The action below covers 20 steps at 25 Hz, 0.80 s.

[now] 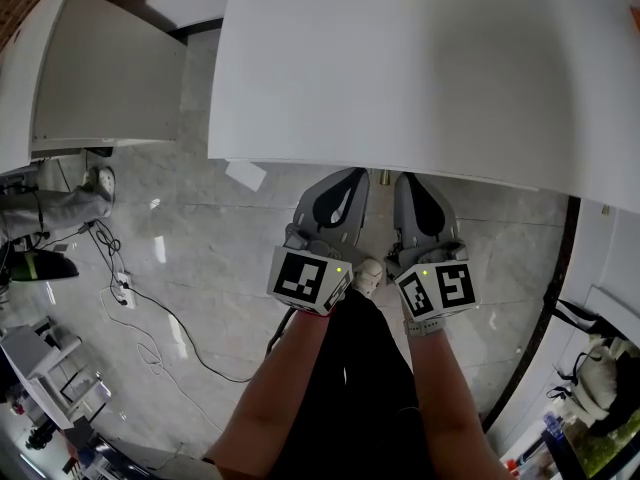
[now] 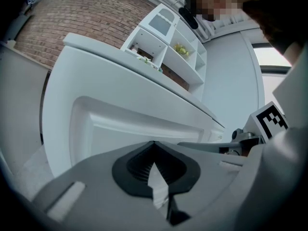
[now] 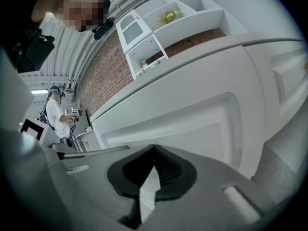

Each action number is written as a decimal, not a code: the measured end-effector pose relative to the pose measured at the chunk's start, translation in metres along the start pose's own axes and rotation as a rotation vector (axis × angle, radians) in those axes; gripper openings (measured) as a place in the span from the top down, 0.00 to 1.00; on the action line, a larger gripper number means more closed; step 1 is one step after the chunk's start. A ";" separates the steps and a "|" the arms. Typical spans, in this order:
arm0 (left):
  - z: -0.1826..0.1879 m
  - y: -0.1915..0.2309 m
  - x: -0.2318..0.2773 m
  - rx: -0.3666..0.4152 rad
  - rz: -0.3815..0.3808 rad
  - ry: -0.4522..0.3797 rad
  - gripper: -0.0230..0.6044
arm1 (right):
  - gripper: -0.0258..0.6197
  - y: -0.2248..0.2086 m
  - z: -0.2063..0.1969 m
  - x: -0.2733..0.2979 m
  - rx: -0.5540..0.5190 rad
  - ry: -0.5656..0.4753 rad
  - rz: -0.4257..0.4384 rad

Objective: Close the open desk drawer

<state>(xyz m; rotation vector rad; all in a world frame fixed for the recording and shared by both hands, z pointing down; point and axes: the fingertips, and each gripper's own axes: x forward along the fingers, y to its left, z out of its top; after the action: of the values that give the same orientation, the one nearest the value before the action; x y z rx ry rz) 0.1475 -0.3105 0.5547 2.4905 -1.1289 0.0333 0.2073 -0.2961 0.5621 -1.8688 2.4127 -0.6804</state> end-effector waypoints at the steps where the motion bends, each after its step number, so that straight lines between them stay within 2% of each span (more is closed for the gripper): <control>1: 0.000 0.001 0.001 0.003 -0.002 0.001 0.96 | 0.96 0.000 0.000 0.001 -0.006 0.000 0.002; 11: -0.001 0.003 0.003 -0.002 0.015 0.001 0.96 | 0.96 -0.001 0.000 0.004 -0.024 -0.004 0.014; 14: -0.005 0.004 0.001 0.021 0.019 0.011 0.96 | 0.96 0.001 0.001 0.004 -0.035 -0.005 0.019; 20: 0.002 0.003 -0.008 0.052 0.032 0.003 0.96 | 0.96 0.009 0.015 -0.002 -0.115 -0.028 0.075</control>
<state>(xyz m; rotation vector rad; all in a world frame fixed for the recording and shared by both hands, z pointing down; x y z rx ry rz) 0.1399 -0.3074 0.5521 2.5173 -1.1806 0.0770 0.2032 -0.2969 0.5451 -1.8016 2.5401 -0.5179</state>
